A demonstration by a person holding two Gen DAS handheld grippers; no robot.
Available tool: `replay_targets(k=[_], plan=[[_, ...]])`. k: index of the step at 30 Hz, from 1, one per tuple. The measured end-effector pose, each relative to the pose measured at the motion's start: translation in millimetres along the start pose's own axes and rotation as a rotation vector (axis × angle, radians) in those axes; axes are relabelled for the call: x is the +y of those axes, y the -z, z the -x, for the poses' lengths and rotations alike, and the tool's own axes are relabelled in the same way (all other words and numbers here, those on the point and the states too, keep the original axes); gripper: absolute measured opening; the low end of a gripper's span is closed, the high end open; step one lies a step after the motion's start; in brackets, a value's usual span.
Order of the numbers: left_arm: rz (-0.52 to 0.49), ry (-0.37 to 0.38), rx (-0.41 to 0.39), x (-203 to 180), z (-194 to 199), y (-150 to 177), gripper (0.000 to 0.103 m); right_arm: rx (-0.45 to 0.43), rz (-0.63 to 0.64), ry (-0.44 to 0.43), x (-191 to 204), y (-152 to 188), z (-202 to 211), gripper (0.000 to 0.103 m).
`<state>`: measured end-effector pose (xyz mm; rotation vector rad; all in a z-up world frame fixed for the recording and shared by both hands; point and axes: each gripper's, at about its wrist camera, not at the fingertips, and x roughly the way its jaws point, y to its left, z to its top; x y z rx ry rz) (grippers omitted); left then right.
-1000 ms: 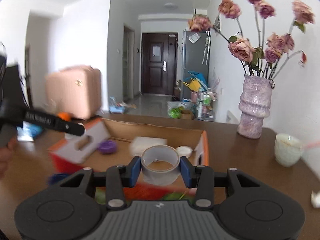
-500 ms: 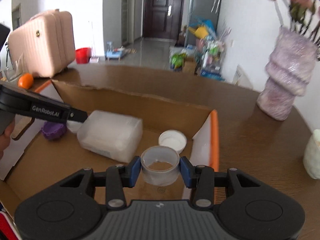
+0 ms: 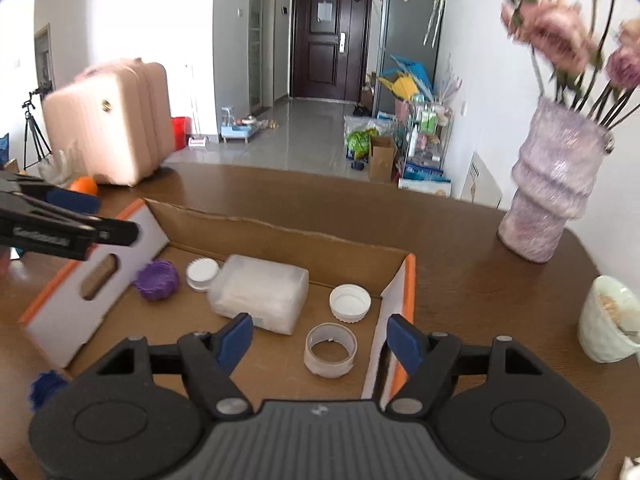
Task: Organize rigid objects
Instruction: 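Carry the cap and tape roll into the box and open both tools, then withdraw both tools from the box back over the table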
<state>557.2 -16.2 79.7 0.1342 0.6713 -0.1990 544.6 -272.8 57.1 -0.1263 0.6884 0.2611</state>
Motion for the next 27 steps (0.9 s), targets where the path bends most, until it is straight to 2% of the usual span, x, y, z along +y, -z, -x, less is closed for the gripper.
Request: replay_targets(k=[2,6,8,12,16,19,21,27], plan=[[0.007,-0.014,-0.037,5.6,30.0,3.9,0.083,-0.020,0.006,0.012,3.6,0.5,23.8,0.077],[0.013,-0.079,-0.119,12.4,87.9,21.9,0.093,-0.084,-0.011,0.015,9.0,7.0,71.3,0.083],[0.019,-0.111,-0.166,14.1,116.8,35.4,0.098,-0.137,-0.025,-0.002,11.6,17.6,96.9,0.088],[0.025,-0.114,-0.257,16.3,171.9,71.3,0.103,-0.208,-0.047,-0.005,22.4,46.0,137.1,0.089],[0.035,-0.132,-0.328,15.6,215.7,114.0,0.103,-0.271,-0.059,-0.006,35.4,76.9,172.4,0.090],[0.023,-0.193,-0.373,10.8,241.3,148.6,0.103,-0.332,-0.051,0.011,49.8,101.9,200.0,0.092],[0.027,-0.218,-0.392,8.1,257.4,173.6,0.103,-0.377,-0.046,0.022,62.0,124.1,220.2,0.097],[0.054,-0.190,-0.425,-2.1,295.0,243.0,0.103,-0.469,-0.058,-0.017,90.8,200.8,257.5,0.101]])
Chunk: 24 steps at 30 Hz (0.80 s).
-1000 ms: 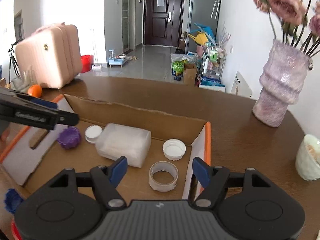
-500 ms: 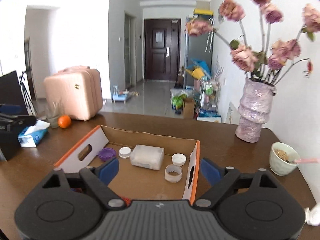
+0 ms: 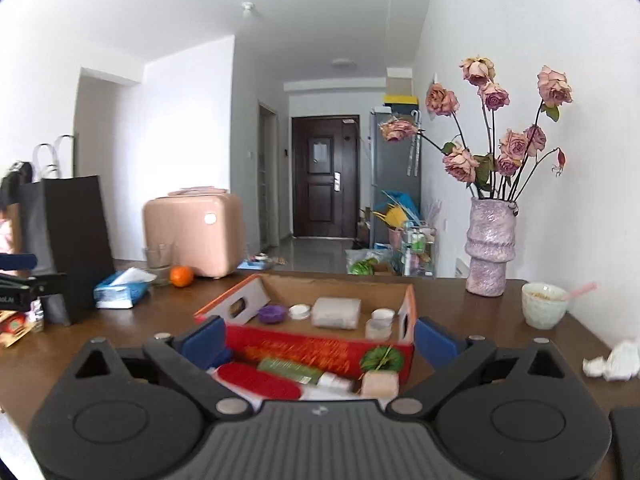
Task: Organize rigid objects
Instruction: 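Withdraw both tools from the box back over the table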
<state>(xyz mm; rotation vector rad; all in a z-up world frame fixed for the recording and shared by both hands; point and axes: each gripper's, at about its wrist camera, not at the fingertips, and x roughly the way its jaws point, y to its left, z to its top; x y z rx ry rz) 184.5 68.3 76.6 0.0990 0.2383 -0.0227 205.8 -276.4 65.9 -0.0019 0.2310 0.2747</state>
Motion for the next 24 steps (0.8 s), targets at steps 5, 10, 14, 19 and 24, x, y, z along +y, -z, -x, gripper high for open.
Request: replay_targets(k=[5,10,14,19,24], plan=[[0.034,-0.008,0.085,2.3,35.3,37.0,0.103,0.028,0.135,0.024,17.0,43.6,41.2,0.103],[0.033,0.019,0.164,-4.2,49.8,60.5,0.103,0.102,0.068,0.013,12.4,75.6,65.9,0.103],[0.026,0.039,0.190,-15.9,42.6,65.6,0.103,0.147,0.041,0.012,12.7,89.9,62.5,0.103],[-0.015,0.037,0.216,-27.3,20.6,68.6,0.103,0.148,0.037,0.021,9.6,88.2,50.2,0.103],[0.007,0.055,0.266,-31.8,-12.8,72.0,0.103,0.196,0.002,0.054,-2.7,90.7,24.1,0.100]])
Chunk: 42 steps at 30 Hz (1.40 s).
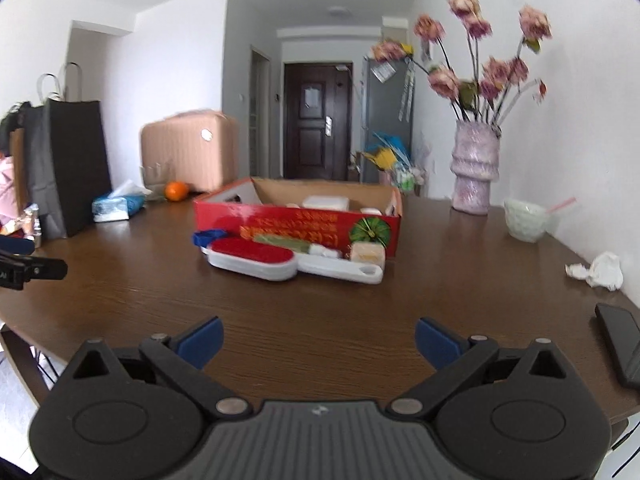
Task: Organize rigid objects
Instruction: 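Withdraw both tools from the box back over the table, then grasp the blue cap with the left tool while the right tool grasps the beige square block, then carry the blue cap and beige block into the box and open both tools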
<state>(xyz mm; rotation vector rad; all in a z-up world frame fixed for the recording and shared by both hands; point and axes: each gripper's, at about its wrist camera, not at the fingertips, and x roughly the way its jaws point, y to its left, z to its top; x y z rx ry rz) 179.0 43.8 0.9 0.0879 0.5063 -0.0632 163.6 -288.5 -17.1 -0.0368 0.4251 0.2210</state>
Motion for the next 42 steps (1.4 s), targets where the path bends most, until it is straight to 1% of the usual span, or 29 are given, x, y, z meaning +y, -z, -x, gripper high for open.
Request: replay_targets(k=[2,5,6,8,11,13,14,16,18,22,23,25,26,27,29,32,35,37,40,42], plan=[[0.014,0.002,0.017,-0.6,-15.7,-4.9,0.103,0.034,-0.022,0.008,-6.1,-0.2,-13.3,0.097],[0.029,0.017,0.027,-2.7,-41.9,-17.9,0.103,0.063,-0.052,0.026,-16.5,-4.3,-32.9,0.095],[0.030,0.026,0.023,-4.6,-51.4,-23.8,0.103,0.065,-0.061,0.031,-19.7,-6.9,-39.5,0.094],[0.031,0.038,0.014,-9.6,-70.3,-37.0,0.103,0.070,-0.084,0.041,-28.0,-14.2,-53.5,0.087],[0.027,0.066,-0.015,-14.5,-100.2,-53.0,0.102,0.071,-0.116,0.051,-39.8,-28.5,-77.1,0.085],[0.034,0.052,0.007,-17.1,-121.0,-63.6,0.086,0.066,-0.118,0.054,-44.8,-38.8,-93.1,0.084],[0.051,0.064,0.009,-16.7,-131.4,-69.0,0.084,0.062,-0.112,0.053,-46.3,-44.6,-102.2,0.084],[0.071,0.108,0.021,-16.1,-150.3,-74.8,0.084,0.062,-0.094,0.047,-48.5,-54.5,-120.3,0.084],[0.086,0.116,0.052,-16.6,-170.5,-79.4,0.084,0.067,-0.077,0.035,-50.8,-63.9,-142.1,0.083],[0.123,0.142,0.118,-15.2,-201.5,-81.1,0.077,0.091,-0.066,0.026,-56.0,-78.0,-184.1,0.081],[0.134,0.137,0.125,-14.4,-205.9,-80.3,0.075,0.098,-0.063,0.028,-57.1,-80.5,-193.4,0.080],[0.141,0.143,0.132,-13.4,-211.0,-79.6,0.066,0.116,-0.064,0.026,-59.5,-83.0,-208.5,0.076],[0.144,0.150,0.128,-13.7,-212.4,-79.2,0.064,0.127,-0.066,0.026,-60.5,-82.9,-215.0,0.072],[0.147,0.161,0.126,-12.8,-213.4,-78.9,0.060,0.139,-0.066,0.026,-61.3,-82.2,-219.9,0.070],[0.156,0.156,0.122,-11.9,-216.0,-80.1,0.053,0.162,-0.054,0.028,-61.2,-80.9,-229.5,0.062],[0.186,0.160,0.126,-8.4,-216.8,-81.4,0.053,0.165,-0.073,0.036,-64.7,-77.0,-234.1,0.059],[0.179,0.159,0.122,-8.2,-214.4,-81.6,0.053,0.164,-0.086,0.024,-66.3,-75.2,-234.2,0.048],[0.175,0.159,0.114,-8.3,-212.3,-81.6,0.053,0.168,-0.056,0.036,-61.3,-75.1,-234.8,0.043],[0.183,0.159,0.100,-4.0,-204.2,-83.1,0.053,0.169,-0.004,0.043,-51.3,-76.1,-235.6,0.042],[0.190,0.152,0.085,-0.2,-195.0,-85.7,0.053,0.168,0.002,0.036,-50.1,-77.3,-236.3,0.041]])
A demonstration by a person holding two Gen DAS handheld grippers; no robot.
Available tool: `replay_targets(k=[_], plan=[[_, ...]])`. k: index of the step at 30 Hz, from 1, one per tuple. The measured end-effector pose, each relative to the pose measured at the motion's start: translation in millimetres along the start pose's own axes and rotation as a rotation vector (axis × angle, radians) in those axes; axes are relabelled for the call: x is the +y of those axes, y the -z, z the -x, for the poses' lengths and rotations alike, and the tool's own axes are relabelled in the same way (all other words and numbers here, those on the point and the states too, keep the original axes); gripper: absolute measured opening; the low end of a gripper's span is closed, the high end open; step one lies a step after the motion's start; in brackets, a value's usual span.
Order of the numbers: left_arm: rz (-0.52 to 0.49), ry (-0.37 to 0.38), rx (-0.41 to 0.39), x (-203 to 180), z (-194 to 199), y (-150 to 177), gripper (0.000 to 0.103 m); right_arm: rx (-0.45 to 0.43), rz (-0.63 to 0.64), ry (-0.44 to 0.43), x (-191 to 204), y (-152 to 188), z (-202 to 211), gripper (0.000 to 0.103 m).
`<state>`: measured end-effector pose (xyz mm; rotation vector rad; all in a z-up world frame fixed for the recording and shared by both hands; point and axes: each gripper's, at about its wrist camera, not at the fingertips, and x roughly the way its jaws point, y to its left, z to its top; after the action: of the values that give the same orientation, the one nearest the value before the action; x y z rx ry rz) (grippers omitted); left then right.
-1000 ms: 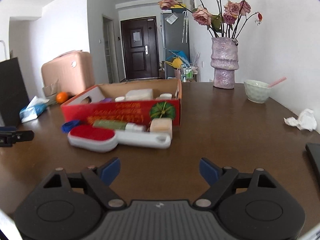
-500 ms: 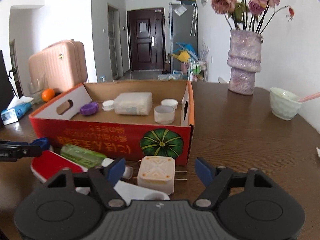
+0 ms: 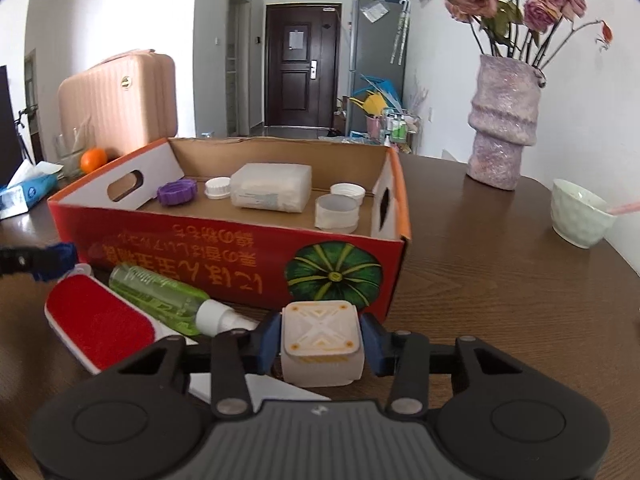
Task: Organize rigid objects
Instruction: 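Carry the blue cap and beige block into the box and open both tools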
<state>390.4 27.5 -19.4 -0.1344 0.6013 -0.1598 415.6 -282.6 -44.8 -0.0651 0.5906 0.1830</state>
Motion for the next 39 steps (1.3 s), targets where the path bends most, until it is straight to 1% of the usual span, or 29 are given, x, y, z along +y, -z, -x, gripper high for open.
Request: replay_targets(k=[3,8,11,14,18,21,23,28,32,35,37,39], plan=[[-0.002,-0.011,-0.039,4.7,23.7,-4.3,0.053,0.004,-0.039,0.002,-3.7,-1.0,3.5,0.040],[0.007,-0.044,-0.104,18.2,73.3,-3.4,0.053,-0.061,-0.085,0.042,-13.1,3.0,36.7,0.040],[0.024,-0.062,-0.113,24.9,98.9,5.8,0.053,-0.095,-0.095,0.064,-14.6,6.7,67.8,0.040],[0.035,-0.072,-0.104,28.0,120.1,20.5,0.053,-0.122,-0.102,0.071,-8.6,13.9,98.3,0.040],[0.060,-0.067,-0.077,30.3,142.6,43.9,0.053,-0.122,-0.084,0.021,15.1,36.0,131.7,0.040],[0.061,-0.069,-0.068,29.5,156.6,57.1,0.053,-0.101,-0.080,-0.043,31.6,52.4,145.7,0.040],[0.058,-0.066,-0.064,26.5,163.7,62.6,0.053,-0.091,-0.073,-0.077,41.4,57.1,152.2,0.040],[0.039,-0.053,-0.083,16.4,177.9,68.5,0.053,-0.124,-0.062,-0.108,51.9,57.8,169.7,0.040],[0.022,-0.050,-0.083,10.0,176.6,64.8,0.053,-0.142,-0.066,-0.115,53.2,54.8,174.8,0.040],[0.010,-0.031,-0.082,6.7,168.8,54.2,0.053,-0.148,-0.063,-0.125,52.9,49.4,174.1,0.040],[-0.010,-0.004,-0.088,1.6,158.0,42.4,0.053,-0.157,-0.049,-0.129,52.2,38.7,169.0,0.040],[-0.033,0.023,-0.075,-4.3,141.7,27.0,0.053,-0.164,-0.043,-0.149,51.2,23.2,159.4,0.040]])
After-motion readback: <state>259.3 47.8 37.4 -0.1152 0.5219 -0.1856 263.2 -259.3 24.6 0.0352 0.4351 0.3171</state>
